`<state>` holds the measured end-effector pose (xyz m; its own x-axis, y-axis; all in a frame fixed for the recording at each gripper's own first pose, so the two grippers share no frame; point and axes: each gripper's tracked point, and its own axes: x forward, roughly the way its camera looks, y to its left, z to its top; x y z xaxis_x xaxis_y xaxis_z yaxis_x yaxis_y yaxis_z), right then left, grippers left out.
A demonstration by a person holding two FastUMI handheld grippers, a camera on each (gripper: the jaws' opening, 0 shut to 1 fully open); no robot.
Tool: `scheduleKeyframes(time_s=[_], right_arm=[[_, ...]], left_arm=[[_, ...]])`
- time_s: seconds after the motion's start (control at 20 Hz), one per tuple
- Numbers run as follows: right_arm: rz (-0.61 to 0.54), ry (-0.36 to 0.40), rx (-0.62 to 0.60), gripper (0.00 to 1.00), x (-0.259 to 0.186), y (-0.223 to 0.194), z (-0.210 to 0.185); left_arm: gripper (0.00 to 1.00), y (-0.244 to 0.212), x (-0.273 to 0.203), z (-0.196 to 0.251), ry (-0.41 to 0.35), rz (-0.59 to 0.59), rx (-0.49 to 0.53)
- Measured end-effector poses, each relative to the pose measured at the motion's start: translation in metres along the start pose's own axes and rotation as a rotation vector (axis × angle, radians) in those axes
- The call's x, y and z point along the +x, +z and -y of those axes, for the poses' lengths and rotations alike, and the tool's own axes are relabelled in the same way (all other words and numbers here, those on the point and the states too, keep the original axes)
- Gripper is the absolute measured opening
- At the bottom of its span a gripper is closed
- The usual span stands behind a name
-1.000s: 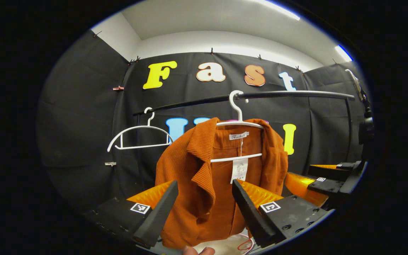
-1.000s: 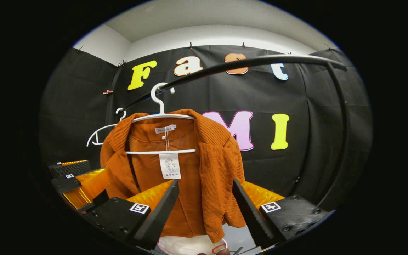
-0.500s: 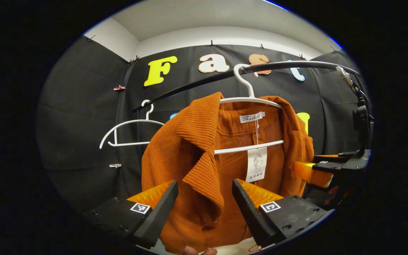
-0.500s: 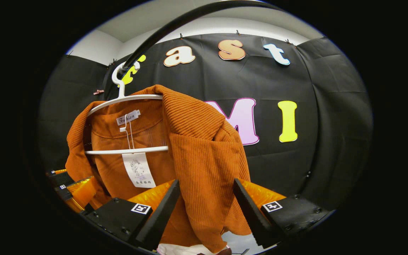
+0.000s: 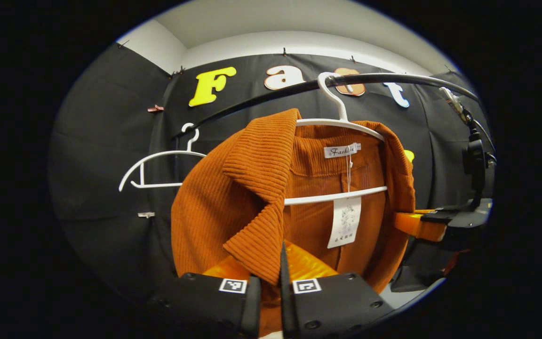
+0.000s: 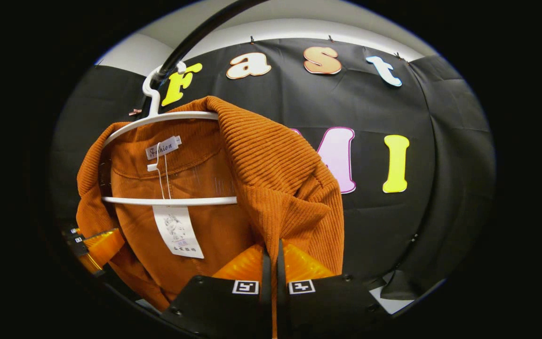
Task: Grasp the clothes on the hanger with both hands and then place them into the laundry hamper below.
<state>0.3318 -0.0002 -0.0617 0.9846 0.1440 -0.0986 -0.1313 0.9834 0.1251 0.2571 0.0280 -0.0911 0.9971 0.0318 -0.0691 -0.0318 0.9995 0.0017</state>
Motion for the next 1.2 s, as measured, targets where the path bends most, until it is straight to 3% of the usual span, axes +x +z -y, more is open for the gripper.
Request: scheduleKeyframes(time_s=[0.1,0.4,0.55,0.7,0.85,1.0,1.2], right_arm=[[-0.054,0.124,0.109,0.08,0.003,-0.006,-0.023],[-0.117,0.135,0.274,0.04,0.002,-0.008,-0.010],[-0.212,0.211,0.390,0.04,-0.003,-0.006,-0.021],[-0.319,0.232,0.519,0.05,-0.009,-0.003,-0.010],[-0.373,0.232,0.567,0.05,-0.012,0.006,0.004],[-0.350,0.210,0.509,0.04,-0.018,0.027,0.019],[-0.179,0.173,0.473,0.04,-0.016,0.084,0.044]], left_arm=[[0.07,0.002,-0.002,-0.003,-0.011,-0.002,-0.027],[0.03,0.005,-0.003,-0.005,-0.030,-0.019,-0.019],[0.05,0.005,-0.005,-0.007,-0.035,-0.063,-0.029],[0.05,0.004,-0.010,0.000,-0.110,-0.167,-0.085],[0.05,0.011,-0.016,0.004,-0.183,-0.221,-0.125],[0.05,0.032,-0.022,-0.007,-0.186,-0.194,-0.130],[0.05,0.061,-0.015,-0.033,-0.138,-0.141,-0.128]])
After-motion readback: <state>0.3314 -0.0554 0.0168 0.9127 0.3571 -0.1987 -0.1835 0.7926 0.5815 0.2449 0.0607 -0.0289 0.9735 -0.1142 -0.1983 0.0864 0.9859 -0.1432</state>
